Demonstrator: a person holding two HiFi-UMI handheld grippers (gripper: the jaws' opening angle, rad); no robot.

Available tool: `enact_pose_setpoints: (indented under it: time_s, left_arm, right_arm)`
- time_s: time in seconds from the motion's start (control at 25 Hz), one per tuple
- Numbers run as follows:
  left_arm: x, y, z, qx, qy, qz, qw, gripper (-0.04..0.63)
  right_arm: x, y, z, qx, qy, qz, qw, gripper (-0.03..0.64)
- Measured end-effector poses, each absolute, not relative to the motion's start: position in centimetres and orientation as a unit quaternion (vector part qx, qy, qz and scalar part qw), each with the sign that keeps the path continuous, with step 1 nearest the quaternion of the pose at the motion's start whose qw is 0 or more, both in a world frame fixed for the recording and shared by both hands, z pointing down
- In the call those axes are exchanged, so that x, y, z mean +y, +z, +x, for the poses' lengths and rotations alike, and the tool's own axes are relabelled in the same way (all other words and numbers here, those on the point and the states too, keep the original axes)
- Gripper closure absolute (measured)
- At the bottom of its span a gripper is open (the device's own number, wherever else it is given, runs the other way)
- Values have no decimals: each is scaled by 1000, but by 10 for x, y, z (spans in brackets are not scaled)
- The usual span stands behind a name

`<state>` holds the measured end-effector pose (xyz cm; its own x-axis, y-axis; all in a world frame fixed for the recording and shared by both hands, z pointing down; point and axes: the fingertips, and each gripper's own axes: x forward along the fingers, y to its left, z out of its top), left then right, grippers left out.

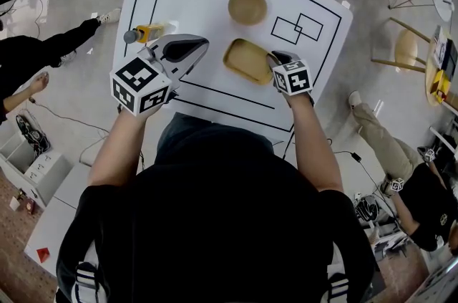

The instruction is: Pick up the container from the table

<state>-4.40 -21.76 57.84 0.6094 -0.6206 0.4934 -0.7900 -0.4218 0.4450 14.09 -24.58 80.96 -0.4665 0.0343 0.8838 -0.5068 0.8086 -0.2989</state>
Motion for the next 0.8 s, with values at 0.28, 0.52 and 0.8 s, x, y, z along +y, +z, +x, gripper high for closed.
enact_pose_setpoints:
  time_s: [0.28, 0.52, 0.8]
  left_arm:
    - [-218, 574, -42, -419, 130, 837, 328, 588]
    - [-217, 569, -40, -416, 130, 840, 323, 588]
    - [-215, 565, -39, -413, 132, 843, 319, 588]
  right_arm:
    - [-243, 808, 142, -811, 277, 149, 494, 587]
    - [-238, 806, 143, -810, 276, 149, 495, 597]
    - [-237, 802, 144, -811, 274, 154, 493, 598]
